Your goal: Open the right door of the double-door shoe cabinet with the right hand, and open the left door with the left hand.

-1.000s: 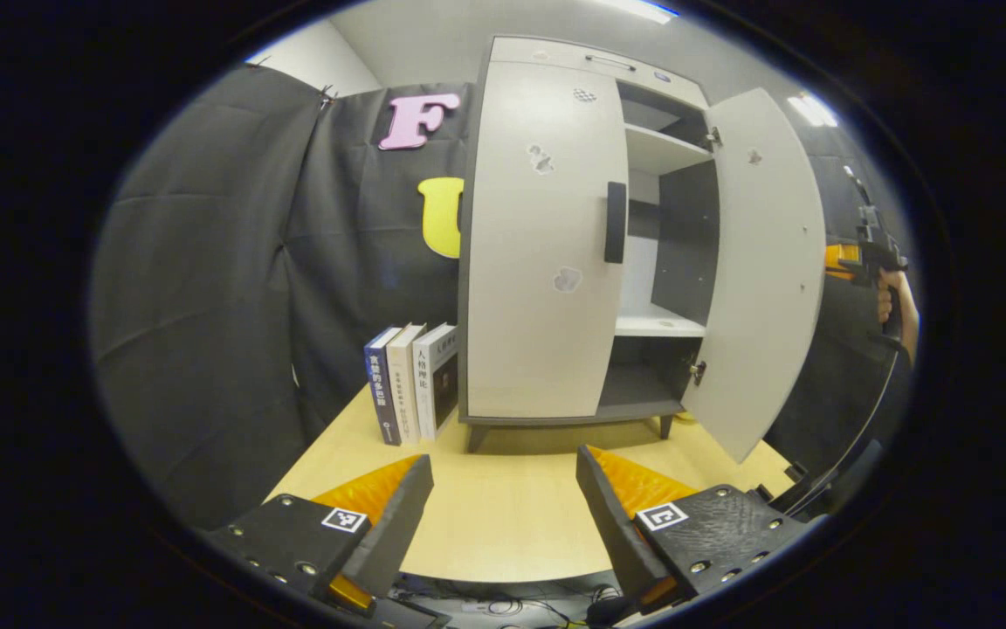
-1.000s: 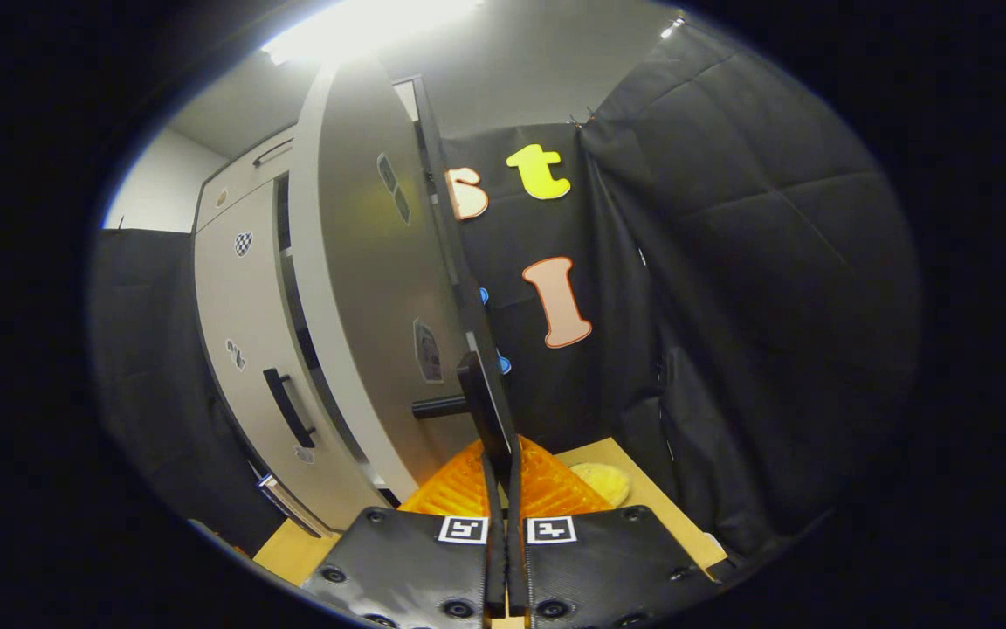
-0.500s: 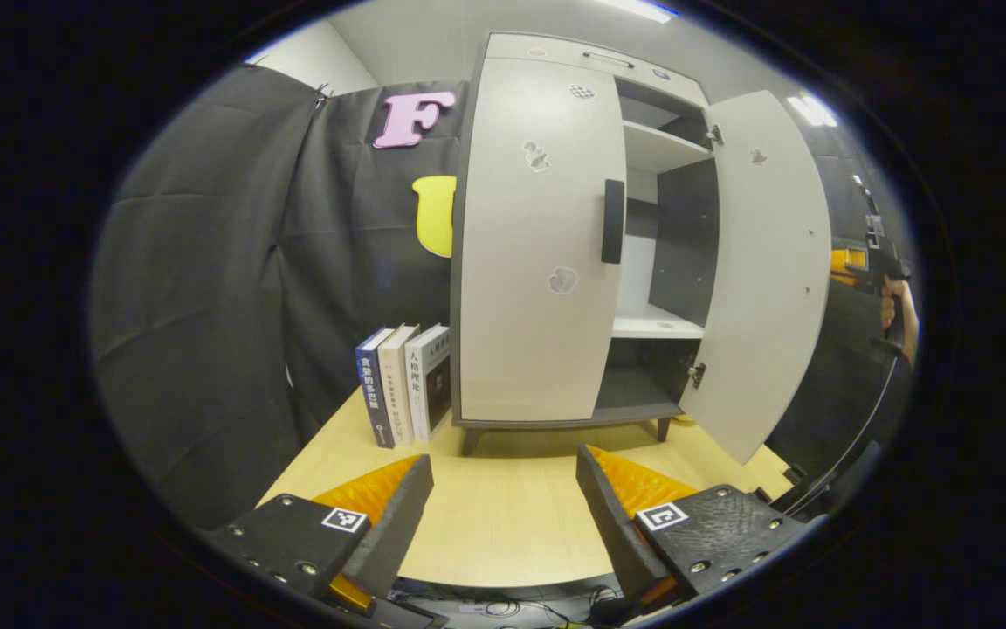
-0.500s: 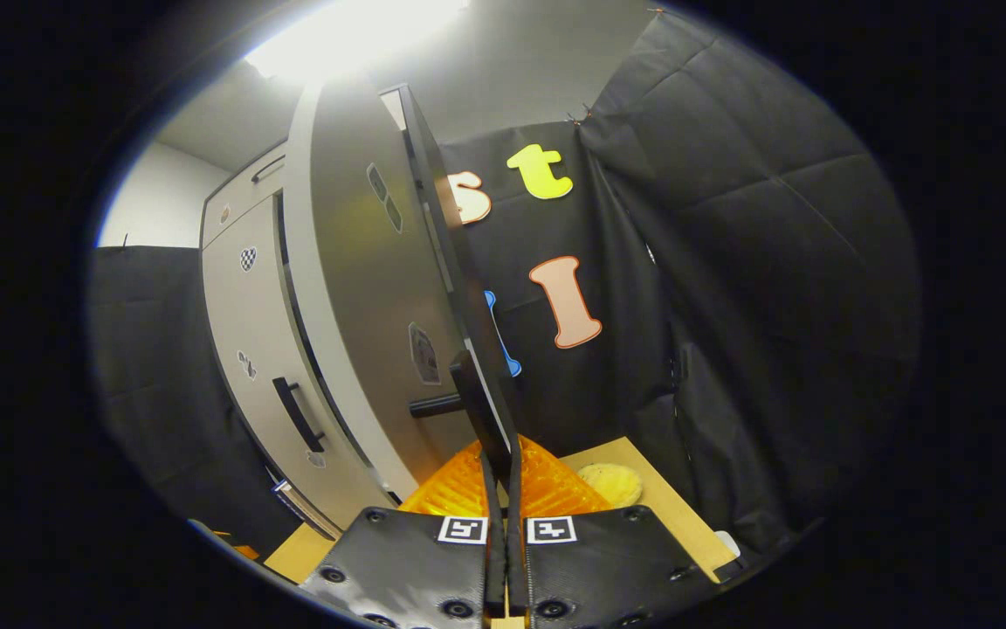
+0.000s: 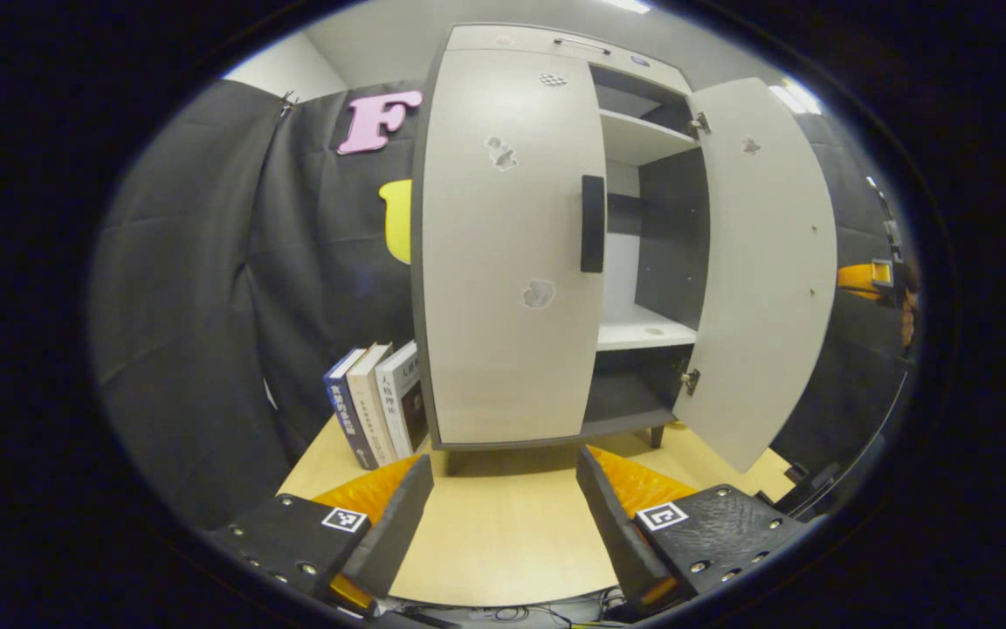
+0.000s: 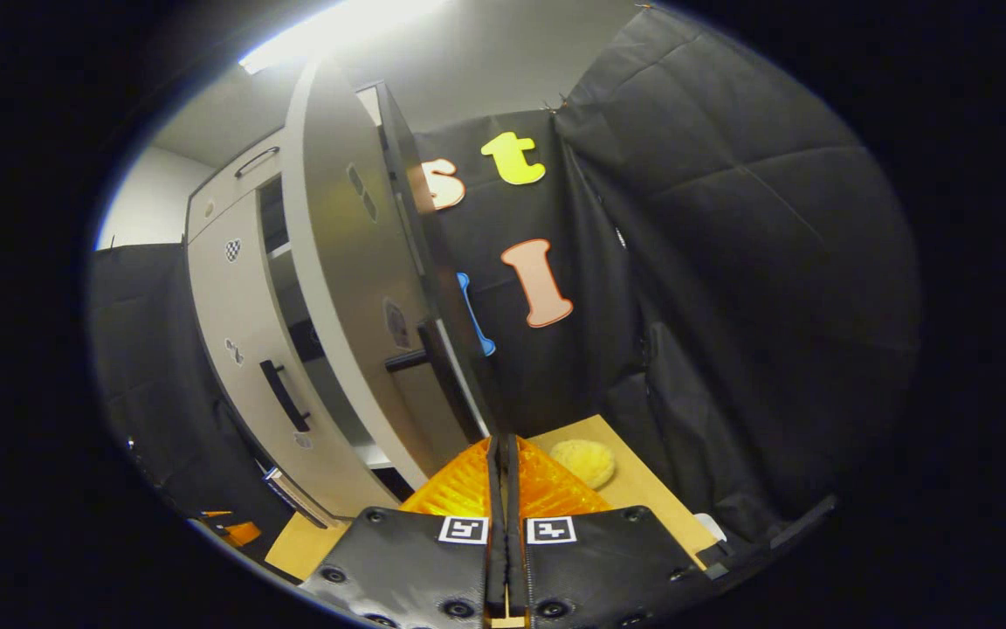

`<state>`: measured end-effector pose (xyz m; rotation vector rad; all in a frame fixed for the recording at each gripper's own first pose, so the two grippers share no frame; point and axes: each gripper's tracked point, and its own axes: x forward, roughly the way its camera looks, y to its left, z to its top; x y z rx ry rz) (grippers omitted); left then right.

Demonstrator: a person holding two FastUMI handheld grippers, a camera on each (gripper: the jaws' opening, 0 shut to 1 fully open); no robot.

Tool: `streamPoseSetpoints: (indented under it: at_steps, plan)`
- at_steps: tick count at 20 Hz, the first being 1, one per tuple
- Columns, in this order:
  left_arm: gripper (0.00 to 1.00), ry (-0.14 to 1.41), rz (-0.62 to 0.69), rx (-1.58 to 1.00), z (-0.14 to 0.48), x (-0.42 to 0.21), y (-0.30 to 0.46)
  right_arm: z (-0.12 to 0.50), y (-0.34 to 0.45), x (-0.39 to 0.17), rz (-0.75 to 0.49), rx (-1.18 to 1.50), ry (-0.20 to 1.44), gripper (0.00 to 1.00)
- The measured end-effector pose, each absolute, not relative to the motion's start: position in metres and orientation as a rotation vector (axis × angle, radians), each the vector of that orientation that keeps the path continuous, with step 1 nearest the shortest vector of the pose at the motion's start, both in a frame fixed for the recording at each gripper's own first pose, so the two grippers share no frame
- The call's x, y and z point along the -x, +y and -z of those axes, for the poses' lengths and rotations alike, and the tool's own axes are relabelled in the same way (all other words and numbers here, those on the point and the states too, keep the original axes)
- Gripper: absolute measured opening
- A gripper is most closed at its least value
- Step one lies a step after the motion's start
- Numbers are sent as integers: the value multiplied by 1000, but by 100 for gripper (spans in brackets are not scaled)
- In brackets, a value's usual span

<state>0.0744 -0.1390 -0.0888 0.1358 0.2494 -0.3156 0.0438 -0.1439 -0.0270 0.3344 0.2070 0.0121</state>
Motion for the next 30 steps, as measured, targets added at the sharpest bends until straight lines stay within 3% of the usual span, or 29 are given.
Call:
streamPoseSetpoints:
  at_steps: [12, 18, 19, 22, 25, 26, 27, 28, 29, 30]
  plan:
    - [95, 18, 308, -108, -34, -174, -265, 27, -312, -80, 331, -277, 96, 2]
    - [95, -35, 248, -98, -71, -212, -297, 42, -346, -136, 322, -221, 107, 0]
    - [94, -45, 235, -93, -76, -218, -300, 47, -345, -145, 306, -210, 124, 16]
    - [92, -65, 236, -100, -87, -233, -318, 56, -335, -168, 246, -198, 143, 39]
    - [92, -87, 231, -132, -93, -249, -331, 75, -333, -179, 219, -180, 164, 83]
    - [77, -94, 213, -133, -94, -255, -332, 75, -327, -186, 189, -187, 162, 100]
    - [62, -98, 216, -134, -95, -252, -333, 76, -323, -188, 169, -195, 155, 93]
    - [56, -102, 204, -141, -96, -256, -333, 77, -320, -193, 157, -203, 148, 98]
    - [56, -103, 190, -149, -95, -260, -331, 78, -318, -198, 149, -206, 144, 97]
    - [62, -99, 183, -158, -95, -264, -330, 79, -317, -203, 143, -208, 145, 97]
